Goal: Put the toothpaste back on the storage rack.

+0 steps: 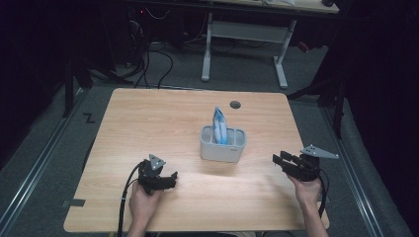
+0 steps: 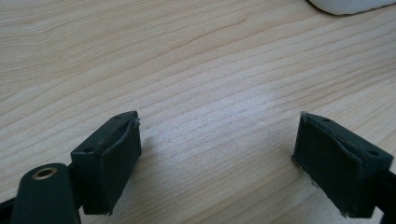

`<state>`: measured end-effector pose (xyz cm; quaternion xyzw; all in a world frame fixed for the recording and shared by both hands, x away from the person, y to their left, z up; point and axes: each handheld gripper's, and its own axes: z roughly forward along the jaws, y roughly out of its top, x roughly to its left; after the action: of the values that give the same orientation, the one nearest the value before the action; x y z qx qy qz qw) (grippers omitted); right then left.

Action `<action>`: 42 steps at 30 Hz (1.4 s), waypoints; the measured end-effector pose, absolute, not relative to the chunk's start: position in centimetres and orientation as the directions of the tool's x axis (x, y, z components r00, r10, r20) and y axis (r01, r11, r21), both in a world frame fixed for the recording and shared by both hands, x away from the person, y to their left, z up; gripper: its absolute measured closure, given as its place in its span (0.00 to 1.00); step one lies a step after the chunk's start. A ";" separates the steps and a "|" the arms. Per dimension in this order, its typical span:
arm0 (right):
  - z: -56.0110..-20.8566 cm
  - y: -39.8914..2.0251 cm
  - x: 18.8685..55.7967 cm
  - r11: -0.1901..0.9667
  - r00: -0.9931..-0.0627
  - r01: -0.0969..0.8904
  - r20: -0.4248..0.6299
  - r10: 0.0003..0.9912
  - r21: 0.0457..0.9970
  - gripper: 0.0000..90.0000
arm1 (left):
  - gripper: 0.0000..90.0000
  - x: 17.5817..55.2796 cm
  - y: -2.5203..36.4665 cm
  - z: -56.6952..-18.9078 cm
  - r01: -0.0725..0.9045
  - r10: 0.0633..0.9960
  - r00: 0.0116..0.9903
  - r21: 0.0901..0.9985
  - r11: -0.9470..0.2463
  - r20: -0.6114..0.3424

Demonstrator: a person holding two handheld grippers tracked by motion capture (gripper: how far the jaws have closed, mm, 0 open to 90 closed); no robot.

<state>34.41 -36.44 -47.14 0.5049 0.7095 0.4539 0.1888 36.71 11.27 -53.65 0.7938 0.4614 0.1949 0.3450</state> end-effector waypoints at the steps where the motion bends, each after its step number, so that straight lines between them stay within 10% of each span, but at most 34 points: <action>1: -47.1 -36.4 34.4 0.079 -0.419 0.545 0.190 0.888 0.835 0.61 | 0.17 36.7 11.3 -53.6 0.598 0.867 0.498 0.728 -0.336 -0.009; 42: -50.9 -32.7 35.9 0.239 -0.443 0.597 0.067 0.894 0.766 0.58 | 0.17 36.7 11.3 -53.6 0.599 0.867 0.498 0.727 -0.335 -0.010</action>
<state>35.92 -32.73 -50.87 0.4894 0.7619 0.3758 0.1972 36.69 11.26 -53.64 0.7936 0.4618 0.1946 0.3450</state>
